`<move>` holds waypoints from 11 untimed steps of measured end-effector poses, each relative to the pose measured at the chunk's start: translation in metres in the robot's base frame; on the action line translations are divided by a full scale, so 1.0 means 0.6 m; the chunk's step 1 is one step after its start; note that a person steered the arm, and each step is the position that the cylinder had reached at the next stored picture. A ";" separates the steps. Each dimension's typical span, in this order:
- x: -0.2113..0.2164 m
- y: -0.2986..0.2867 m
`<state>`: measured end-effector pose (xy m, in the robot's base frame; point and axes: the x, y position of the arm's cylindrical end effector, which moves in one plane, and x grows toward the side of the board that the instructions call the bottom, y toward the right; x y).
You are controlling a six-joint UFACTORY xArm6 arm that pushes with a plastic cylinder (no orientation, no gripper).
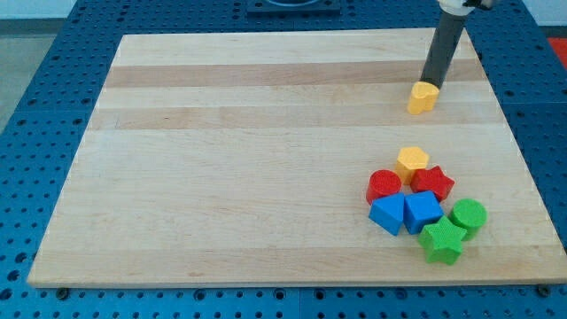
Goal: Slide the yellow heart into the group of blocks
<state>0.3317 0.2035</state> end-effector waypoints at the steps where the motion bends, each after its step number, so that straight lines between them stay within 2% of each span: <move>1: -0.001 0.000; 3: -0.006 0.000; 5: -0.004 -0.040; 11: 0.067 -0.043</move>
<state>0.3722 0.1779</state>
